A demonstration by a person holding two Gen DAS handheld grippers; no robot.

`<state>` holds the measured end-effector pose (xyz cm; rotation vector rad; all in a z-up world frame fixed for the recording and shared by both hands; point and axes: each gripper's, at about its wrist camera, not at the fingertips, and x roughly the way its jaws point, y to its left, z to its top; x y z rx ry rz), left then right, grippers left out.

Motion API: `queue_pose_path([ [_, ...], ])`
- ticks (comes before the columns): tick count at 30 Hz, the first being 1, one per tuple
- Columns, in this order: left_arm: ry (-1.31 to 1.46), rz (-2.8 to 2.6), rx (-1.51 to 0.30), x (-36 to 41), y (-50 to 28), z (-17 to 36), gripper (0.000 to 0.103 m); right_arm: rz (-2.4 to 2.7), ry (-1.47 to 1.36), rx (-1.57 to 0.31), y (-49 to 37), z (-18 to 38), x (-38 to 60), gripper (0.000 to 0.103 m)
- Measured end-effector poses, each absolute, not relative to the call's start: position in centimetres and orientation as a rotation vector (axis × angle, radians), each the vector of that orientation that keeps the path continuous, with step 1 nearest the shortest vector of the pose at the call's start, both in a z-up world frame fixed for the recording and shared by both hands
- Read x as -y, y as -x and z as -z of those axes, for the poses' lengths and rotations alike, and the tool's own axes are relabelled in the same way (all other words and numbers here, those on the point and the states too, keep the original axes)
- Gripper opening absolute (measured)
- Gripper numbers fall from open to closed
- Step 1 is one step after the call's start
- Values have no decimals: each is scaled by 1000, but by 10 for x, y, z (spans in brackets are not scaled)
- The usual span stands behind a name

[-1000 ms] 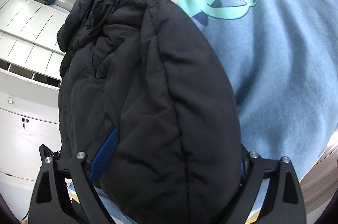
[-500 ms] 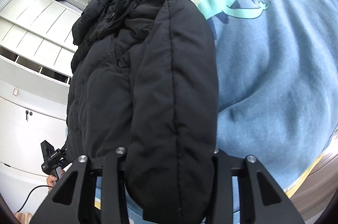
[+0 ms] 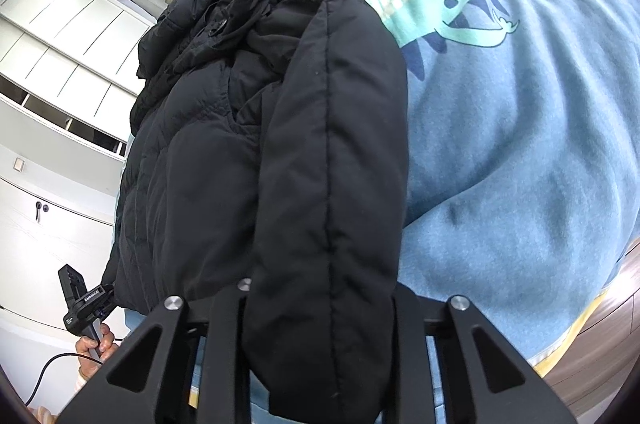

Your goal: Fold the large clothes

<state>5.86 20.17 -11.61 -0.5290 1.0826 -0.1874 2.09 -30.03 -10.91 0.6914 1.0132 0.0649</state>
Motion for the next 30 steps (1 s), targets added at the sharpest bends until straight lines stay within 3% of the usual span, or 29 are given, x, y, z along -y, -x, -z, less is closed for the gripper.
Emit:
queue_pose_path([
  [21,510,153,-1097,-192,-64,108,10,-90,-740,-988,-25,116,297,20],
  [30,534,219,-1017,-191,-70,72,10,-120,-763,-931,-32,92,293,19],
])
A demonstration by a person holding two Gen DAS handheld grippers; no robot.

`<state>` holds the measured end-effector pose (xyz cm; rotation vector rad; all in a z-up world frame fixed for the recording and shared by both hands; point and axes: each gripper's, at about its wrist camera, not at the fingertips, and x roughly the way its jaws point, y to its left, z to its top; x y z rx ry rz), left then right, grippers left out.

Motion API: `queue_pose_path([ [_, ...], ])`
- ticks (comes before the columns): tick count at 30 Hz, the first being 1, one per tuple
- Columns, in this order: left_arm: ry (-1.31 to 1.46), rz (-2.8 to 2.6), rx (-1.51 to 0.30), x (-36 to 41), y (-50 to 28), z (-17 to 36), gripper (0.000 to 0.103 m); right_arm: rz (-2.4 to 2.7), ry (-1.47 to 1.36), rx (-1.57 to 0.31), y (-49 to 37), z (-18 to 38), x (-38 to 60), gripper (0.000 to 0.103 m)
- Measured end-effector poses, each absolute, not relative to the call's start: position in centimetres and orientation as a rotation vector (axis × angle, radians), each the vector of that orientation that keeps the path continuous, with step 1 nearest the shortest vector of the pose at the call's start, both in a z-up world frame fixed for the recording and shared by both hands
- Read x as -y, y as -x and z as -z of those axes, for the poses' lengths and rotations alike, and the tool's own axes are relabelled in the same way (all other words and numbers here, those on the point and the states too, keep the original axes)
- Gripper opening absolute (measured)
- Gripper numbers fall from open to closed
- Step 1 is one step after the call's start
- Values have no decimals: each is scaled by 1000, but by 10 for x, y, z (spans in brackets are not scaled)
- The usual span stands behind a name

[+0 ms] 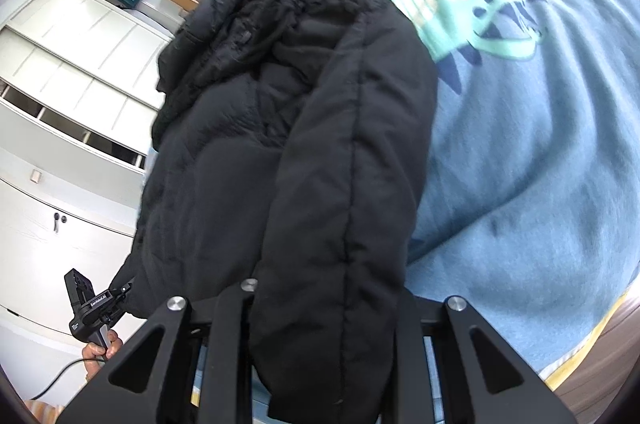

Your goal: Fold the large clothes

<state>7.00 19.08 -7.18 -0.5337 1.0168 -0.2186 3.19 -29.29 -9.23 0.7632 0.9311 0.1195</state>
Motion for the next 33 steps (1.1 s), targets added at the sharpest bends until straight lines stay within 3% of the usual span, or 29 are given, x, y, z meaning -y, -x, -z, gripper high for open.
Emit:
queue_pose_path([
  [20,632,322,-918,-196,-80,21,10,-205,-786,-795,-51,37,299,16],
  [33,672,368,-818,-205,-126,-35,10,-211,-753,-675,-75,-10,311,12],
])
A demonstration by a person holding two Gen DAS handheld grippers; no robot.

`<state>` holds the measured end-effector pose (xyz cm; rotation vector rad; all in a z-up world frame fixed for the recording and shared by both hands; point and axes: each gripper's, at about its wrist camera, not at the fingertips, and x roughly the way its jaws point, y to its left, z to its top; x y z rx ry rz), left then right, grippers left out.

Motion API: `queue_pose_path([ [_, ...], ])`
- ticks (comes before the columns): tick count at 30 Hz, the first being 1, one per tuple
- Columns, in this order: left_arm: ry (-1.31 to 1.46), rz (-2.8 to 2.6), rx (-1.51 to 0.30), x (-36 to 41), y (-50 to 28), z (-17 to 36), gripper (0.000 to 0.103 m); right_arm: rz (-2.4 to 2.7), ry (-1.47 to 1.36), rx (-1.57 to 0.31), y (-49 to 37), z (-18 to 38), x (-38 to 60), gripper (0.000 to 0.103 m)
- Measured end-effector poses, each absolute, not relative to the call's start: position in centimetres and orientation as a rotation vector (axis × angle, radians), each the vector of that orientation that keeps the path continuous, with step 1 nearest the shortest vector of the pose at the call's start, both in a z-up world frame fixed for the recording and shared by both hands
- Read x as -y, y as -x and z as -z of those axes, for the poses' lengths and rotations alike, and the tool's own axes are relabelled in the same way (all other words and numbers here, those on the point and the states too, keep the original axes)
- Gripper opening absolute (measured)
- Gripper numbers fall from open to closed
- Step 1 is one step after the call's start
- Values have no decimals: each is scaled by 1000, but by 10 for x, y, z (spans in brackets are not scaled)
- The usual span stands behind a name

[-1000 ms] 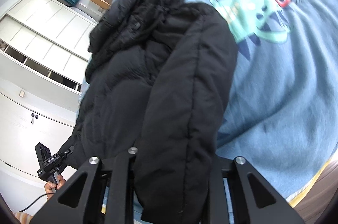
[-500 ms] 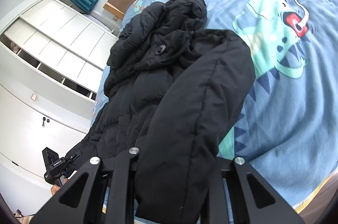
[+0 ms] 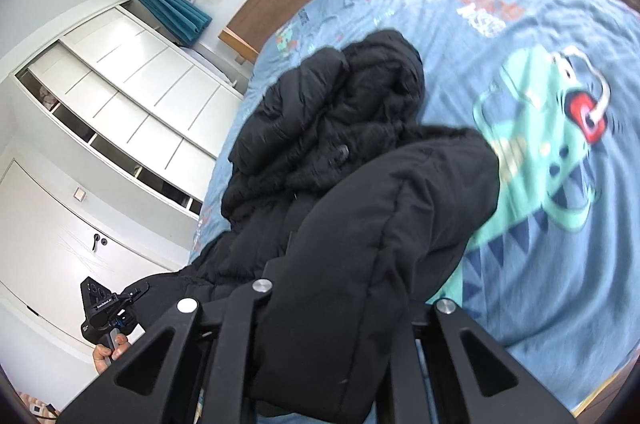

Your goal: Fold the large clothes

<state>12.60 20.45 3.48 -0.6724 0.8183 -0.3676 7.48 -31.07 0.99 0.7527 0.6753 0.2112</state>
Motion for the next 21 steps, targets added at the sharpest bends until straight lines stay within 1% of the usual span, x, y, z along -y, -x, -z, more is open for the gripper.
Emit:
queue_pose_path([
  [7,708,414,-700,-218,-171,-89,10,-222,-693,-555,-107,-74,335,12],
  [12,761,410,-630,-230,-228,-122,10,-217,-692,-468,-151,-116,364,11],
  [17,775,389,-613,-226,-295,-139,10,-171,-697,-445,-216,-136,390,11],
  [21,779,357,-627,-214,-368,-138,10,-118,-718,-452,-284,-138,406,11],
])
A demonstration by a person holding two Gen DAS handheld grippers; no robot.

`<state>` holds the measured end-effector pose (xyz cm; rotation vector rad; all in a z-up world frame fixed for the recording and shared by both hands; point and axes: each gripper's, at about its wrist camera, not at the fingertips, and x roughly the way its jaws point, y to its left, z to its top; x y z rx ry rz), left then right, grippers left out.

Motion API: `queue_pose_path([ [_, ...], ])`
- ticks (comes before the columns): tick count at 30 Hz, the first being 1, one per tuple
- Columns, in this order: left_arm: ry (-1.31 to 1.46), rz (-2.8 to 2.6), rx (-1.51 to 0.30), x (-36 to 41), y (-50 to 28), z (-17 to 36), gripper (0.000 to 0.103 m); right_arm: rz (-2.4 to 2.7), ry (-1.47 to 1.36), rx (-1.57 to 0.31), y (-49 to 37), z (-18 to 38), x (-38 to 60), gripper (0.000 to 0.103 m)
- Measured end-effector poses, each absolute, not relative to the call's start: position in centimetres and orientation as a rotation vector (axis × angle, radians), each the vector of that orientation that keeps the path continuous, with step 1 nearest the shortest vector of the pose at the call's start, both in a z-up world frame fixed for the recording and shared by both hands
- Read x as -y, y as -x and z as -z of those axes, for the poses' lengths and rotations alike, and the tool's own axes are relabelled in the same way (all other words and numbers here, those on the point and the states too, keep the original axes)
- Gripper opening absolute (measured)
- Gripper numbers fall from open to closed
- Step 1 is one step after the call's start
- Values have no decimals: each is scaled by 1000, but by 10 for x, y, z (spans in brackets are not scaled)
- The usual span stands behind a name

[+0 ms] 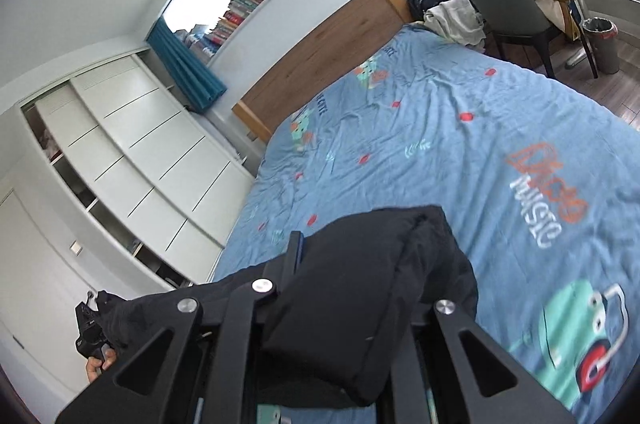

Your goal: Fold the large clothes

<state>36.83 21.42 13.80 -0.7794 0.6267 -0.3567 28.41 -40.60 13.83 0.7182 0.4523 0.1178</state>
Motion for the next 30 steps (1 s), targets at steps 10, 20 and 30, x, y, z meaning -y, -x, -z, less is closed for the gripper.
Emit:
queue_pose_path([
  [10,779,239,-759,-182,-530,-72,11,66,-834,-623,-451,-60,449,11],
  [20,836,152,-942,-169,-614,40,18,88,-951,-761,-527,38,468,16],
  [30,970,215,-931,-187,-608,28,41,-22,-1195,-650,-525,53,484,73],
])
